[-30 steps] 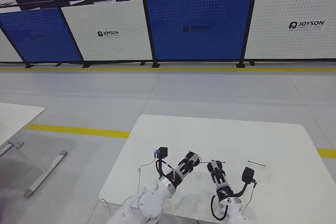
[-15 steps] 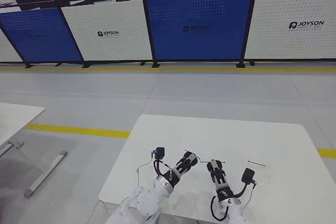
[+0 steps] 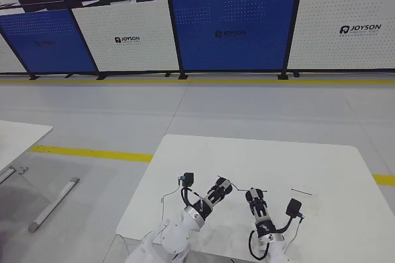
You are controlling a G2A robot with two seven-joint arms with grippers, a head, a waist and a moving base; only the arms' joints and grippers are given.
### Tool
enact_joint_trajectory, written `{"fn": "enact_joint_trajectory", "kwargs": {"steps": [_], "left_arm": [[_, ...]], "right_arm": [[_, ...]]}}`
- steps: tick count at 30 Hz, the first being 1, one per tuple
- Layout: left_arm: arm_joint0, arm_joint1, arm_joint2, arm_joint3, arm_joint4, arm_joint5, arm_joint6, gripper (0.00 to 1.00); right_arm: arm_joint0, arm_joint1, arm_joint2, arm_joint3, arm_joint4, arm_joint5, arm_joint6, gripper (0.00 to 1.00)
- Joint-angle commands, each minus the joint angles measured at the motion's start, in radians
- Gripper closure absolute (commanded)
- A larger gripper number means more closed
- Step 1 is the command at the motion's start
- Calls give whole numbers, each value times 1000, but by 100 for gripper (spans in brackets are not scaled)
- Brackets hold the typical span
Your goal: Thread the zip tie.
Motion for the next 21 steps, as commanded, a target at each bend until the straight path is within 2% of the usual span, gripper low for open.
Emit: {"fn": "enact_joint_trajectory", "kwargs": {"steps": [1, 11, 13, 21], "left_arm": [[1, 0, 1, 0, 15, 2, 6, 76], [3, -2, 18, -5, 54, 11, 10, 77], [1, -3, 22, -3, 58, 12, 12, 81], [-11, -7, 34, 5, 59, 17, 9, 87]], "right_arm": [[-1, -1, -6, -2, -10, 4, -11, 100], [-2, -3, -10, -11, -23, 17, -22, 100], [-2, -3, -9, -12, -24, 18, -21, 100], [-9, -3, -6, -19, -27, 14, -20, 100]]}}
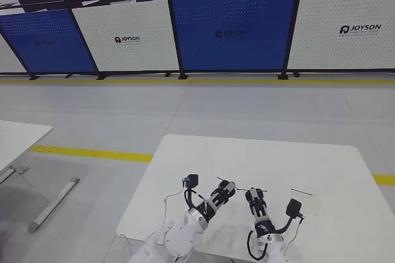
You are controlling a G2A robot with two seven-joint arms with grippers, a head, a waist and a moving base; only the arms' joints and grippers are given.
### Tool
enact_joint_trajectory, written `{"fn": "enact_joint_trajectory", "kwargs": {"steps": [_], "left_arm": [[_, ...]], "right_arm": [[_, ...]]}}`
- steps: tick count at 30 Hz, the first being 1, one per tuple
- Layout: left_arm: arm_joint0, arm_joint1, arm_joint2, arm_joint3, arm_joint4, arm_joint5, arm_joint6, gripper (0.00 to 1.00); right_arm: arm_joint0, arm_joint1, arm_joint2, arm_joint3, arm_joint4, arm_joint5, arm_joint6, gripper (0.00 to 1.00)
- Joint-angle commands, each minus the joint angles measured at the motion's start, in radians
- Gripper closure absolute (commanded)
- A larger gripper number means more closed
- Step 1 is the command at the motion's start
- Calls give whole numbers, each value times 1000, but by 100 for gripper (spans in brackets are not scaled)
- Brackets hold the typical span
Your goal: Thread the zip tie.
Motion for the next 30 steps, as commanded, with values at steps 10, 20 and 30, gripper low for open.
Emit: {"fn": "enact_joint_trajectory", "kwargs": {"steps": [10, 20, 30], "left_arm": [[-4, -3, 3, 3, 0, -1, 5, 100], [1, -3, 2, -1, -5, -2, -10, 100], [4, -2, -7, 0, -14, -1, -15, 100]], "right_arm": [[3, 0, 6, 6, 8, -7, 9, 100], [10, 1, 11, 10, 28, -9, 46, 100], [16, 1, 12, 17, 61, -9, 84, 58]]}}
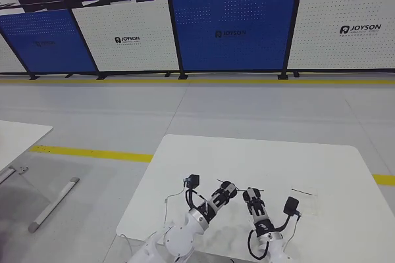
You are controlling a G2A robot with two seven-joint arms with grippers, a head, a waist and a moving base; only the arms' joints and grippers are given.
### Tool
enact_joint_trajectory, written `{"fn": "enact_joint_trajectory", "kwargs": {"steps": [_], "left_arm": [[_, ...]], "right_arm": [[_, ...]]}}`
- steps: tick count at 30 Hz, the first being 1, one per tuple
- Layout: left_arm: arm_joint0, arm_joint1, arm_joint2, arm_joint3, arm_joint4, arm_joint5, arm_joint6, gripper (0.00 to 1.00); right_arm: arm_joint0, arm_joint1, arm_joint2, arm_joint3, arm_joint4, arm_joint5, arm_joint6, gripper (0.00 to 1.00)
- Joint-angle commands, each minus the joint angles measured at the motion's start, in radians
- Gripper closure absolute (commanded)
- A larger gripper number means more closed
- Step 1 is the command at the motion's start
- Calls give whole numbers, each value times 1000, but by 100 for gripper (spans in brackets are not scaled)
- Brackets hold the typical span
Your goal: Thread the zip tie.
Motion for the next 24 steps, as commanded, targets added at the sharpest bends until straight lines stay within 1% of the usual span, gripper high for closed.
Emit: {"fn": "enact_joint_trajectory", "kwargs": {"steps": [1, 2, 3, 5, 9, 11, 13, 15, 16, 18, 19, 20, 22, 23, 24], "left_arm": [[1, 0, -4, 3, -4, 0, 2, 100], [2, 0, -5, 4, -7, 0, 2, 100], [3, 0, -6, 5, -8, 0, 3, 100], [3, 0, -7, 8, -8, 0, 3, 100], [0, -1, -6, 14, -7, 2, 4, 100], [-1, -1, -5, 14, -5, 3, 4, 100], [-2, -1, -4, 14, -3, 3, 5, 100], [-2, -2, -2, 14, 0, 3, 6, 100], [-2, -2, -1, 14, 1, 3, 6, 100], [-3, -2, 1, 15, 4, 3, 6, 100], [-3, -3, 2, 14, 6, 3, 6, 100], [-3, -3, 3, 14, 8, 3, 5, 100], [-1, -2, 2, 8, 13, -2, 6, 100], [1, -2, 1, 6, 13, -2, 6, 100], [2, -2, 0, 4, 14, -2, 6, 100]], "right_arm": [[1, 0, -1, 0, -2, 6, 1, 32], [2, 0, -1, -1, -5, 8, 0, 29], [1, 0, -2, -2, -7, 8, -2, 31], [-4, 0, -3, -6, -15, -3, -17, 50], [-12, 0, -2, -10, -25, -9, -30, 57], [-16, 1, 0, -11, -31, -11, -41, 59], [-23, 1, 3, -15, -35, -15, -50, 64], [-29, 2, 7, -19, -37, -18, -55, 73], [-31, 2, 8, -21, -39, -18, -57, 73], [-34, 3, 9, -24, -41, -18, -59, 78], [-35, 3, 10, -27, -43, -17, -61, 78], [-37, 3, 11, -29, -46, -16, -63, 80], [-37, 3, 12, -35, -49, -14, -67, 86], [-37, 3, 12, -36, -49, -13, -68, 93], [-37, 3, 12, -38, -50, -12, -69, 96]]}}
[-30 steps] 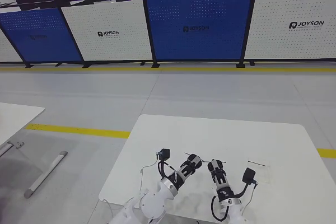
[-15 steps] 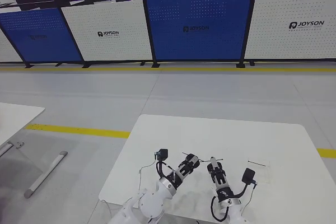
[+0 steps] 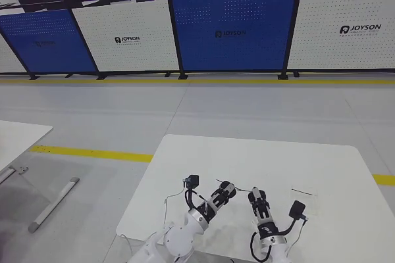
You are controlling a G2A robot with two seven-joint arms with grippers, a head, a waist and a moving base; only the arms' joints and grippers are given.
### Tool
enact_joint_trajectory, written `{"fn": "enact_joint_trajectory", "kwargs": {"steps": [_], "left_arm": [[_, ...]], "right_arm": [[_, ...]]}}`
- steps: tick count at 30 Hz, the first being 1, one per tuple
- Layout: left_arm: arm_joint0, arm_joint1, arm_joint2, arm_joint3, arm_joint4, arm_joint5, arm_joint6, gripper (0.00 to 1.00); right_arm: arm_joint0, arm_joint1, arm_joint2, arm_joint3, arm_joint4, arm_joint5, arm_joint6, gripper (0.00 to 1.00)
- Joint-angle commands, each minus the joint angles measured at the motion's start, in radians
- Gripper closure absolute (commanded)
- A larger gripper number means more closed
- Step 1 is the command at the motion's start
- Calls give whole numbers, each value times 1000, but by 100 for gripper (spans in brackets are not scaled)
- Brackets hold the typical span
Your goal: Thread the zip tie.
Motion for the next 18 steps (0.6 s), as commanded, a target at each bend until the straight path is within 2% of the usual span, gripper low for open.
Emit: {"fn": "enact_joint_trajectory", "kwargs": {"steps": [1, 2, 18], "left_arm": [[3, 1, -4, -5, -1, 0, 0, 100], [3, 1, -6, -5, -2, -1, 0, 100], [15, 4, -15, -20, -9, -12, -25, 100]], "right_arm": [[0, 0, -2, -4, -2, 3, -2, 97], [0, 0, -3, -5, -3, 3, -3, 100], [5, -1, -11, -5, -5, -11, 9, 100]]}}
